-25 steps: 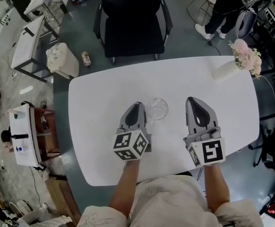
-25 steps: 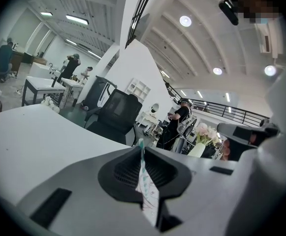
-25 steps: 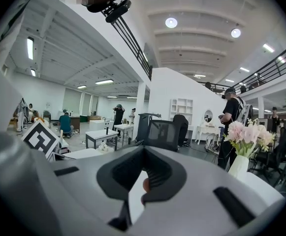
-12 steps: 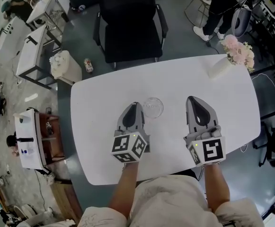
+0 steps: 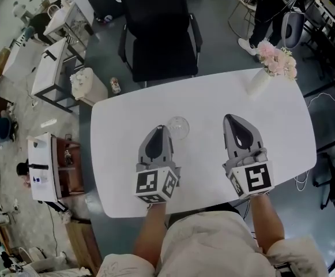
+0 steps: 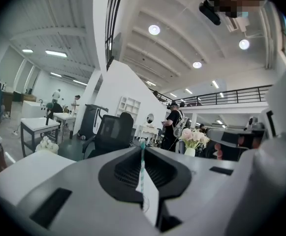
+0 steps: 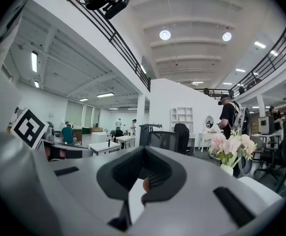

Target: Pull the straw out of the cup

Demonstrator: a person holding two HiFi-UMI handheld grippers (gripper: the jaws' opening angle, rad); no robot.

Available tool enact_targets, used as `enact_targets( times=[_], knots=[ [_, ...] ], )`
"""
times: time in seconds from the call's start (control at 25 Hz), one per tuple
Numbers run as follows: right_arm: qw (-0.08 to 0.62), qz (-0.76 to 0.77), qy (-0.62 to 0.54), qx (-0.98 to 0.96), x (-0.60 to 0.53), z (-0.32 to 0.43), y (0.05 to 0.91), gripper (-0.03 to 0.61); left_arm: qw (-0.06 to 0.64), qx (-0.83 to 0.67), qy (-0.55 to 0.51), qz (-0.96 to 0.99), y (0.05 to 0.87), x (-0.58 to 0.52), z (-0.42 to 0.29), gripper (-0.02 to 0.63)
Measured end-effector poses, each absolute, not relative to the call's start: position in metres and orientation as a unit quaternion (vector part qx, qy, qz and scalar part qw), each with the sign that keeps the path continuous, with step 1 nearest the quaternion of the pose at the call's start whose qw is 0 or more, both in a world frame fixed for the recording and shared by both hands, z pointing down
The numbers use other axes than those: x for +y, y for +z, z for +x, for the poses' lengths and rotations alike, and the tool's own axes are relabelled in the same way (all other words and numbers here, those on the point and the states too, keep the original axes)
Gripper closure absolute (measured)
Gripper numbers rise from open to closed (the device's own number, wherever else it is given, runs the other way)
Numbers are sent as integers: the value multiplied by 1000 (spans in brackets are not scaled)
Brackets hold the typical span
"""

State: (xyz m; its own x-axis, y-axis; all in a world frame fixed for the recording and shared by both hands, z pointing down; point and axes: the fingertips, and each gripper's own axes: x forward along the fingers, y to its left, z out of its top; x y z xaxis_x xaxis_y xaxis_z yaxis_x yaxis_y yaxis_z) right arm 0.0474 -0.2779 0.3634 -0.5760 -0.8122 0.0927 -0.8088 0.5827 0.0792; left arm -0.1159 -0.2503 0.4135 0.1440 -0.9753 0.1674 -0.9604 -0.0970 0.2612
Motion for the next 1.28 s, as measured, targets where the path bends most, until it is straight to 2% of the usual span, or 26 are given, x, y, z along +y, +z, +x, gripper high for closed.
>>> enact_targets(
  times=[0.56, 0.96, 1.28],
  knots=[
    [-31, 434, -24, -900, -269, 94, 309, 578, 27, -709, -14, 705, 318, -192, -77, 592],
    [-61, 426, -31, -902, -254, 112, 300, 578, -92, -738, 9, 668, 277, -157, -58, 592],
    [-53, 416, -45, -907, -251, 111, 303, 578, -85, -741, 12, 666, 290, -157, -54, 592]
  ],
)
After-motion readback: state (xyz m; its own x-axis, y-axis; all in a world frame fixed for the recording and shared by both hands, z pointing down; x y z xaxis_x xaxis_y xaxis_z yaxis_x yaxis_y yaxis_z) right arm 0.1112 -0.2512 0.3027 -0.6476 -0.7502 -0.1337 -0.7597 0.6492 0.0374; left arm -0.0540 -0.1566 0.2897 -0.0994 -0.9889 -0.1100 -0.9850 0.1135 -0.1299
